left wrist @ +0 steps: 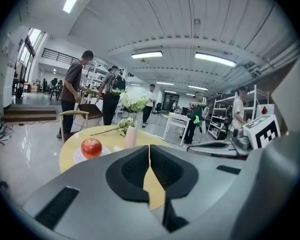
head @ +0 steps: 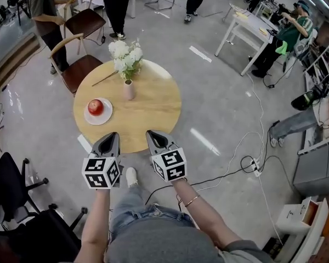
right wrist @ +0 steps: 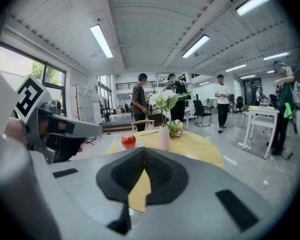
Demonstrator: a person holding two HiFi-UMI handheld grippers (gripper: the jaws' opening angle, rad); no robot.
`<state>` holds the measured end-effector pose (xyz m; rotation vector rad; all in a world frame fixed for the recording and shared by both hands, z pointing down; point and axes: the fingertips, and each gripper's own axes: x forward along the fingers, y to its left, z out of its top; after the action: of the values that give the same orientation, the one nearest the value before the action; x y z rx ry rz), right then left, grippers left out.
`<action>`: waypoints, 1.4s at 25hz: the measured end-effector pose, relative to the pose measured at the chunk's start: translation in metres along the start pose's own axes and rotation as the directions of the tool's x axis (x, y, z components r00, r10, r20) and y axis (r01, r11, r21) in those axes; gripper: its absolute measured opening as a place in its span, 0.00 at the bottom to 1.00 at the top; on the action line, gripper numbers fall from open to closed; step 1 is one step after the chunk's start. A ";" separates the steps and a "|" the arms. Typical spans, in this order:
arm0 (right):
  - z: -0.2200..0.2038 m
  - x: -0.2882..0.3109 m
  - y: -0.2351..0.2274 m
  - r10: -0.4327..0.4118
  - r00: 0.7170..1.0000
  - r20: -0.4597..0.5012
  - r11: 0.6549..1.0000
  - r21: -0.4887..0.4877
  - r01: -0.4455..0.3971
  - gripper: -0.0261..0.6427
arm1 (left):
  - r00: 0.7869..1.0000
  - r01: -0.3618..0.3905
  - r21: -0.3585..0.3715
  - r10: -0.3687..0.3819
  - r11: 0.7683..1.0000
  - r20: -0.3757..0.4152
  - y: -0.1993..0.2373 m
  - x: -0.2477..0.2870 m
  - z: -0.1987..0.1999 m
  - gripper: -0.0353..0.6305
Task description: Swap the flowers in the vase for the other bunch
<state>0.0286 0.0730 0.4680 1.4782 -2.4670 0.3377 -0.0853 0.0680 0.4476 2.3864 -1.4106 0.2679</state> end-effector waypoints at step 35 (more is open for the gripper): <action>0.053 0.182 -0.053 -0.161 0.983 -0.092 0.987 -0.035 0.159 0.06 | 0.975 0.209 -0.013 -0.210 0.978 -0.070 0.106 0.161 0.079 0.09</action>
<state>-0.0120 -0.1190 0.4805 1.5984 -2.2534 0.3329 -0.1007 -0.1401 0.4506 2.4707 -1.1157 0.2901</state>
